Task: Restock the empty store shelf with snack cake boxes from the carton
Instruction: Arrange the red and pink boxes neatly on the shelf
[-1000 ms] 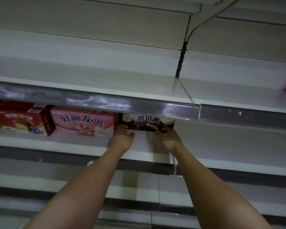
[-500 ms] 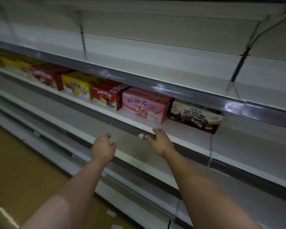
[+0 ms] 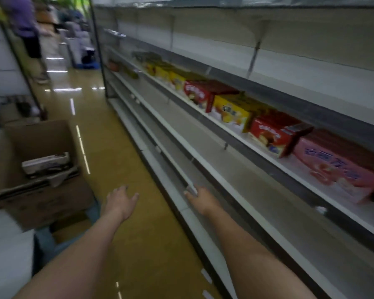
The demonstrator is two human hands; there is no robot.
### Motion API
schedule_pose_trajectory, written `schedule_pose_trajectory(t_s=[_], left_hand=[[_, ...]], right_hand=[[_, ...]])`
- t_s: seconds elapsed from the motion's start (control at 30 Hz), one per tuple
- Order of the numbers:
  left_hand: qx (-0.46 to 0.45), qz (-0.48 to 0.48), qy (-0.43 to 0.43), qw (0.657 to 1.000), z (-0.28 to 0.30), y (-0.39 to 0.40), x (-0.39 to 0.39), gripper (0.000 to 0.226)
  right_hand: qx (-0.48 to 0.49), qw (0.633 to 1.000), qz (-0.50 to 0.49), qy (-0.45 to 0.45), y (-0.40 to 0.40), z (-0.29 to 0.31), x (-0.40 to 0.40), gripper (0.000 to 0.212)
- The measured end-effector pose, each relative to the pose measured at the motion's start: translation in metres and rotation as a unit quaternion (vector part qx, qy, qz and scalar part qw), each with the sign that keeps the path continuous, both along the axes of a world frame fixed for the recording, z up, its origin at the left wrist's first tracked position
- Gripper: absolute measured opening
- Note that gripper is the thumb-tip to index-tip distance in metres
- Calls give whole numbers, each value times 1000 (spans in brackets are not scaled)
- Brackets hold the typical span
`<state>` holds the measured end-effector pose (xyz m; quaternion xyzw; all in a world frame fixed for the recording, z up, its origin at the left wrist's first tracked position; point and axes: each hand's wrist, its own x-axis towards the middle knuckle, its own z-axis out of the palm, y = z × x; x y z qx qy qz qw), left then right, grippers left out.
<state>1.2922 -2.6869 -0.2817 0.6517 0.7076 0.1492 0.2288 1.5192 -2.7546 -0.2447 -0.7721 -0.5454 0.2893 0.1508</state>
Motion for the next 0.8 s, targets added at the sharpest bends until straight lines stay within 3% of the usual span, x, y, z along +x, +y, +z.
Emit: schedule_pose_trajectory(t_s=[0.37, 0.8], left_hand=[[-34, 176, -9, 984, -17, 50, -248, 52], [-22, 253, 1, 967, -41, 127, -364, 45]], right_hand=[[-52, 976, 202, -69, 139, -20, -231, 72], [-22, 938, 337, -80, 276, -46, -380, 65]])
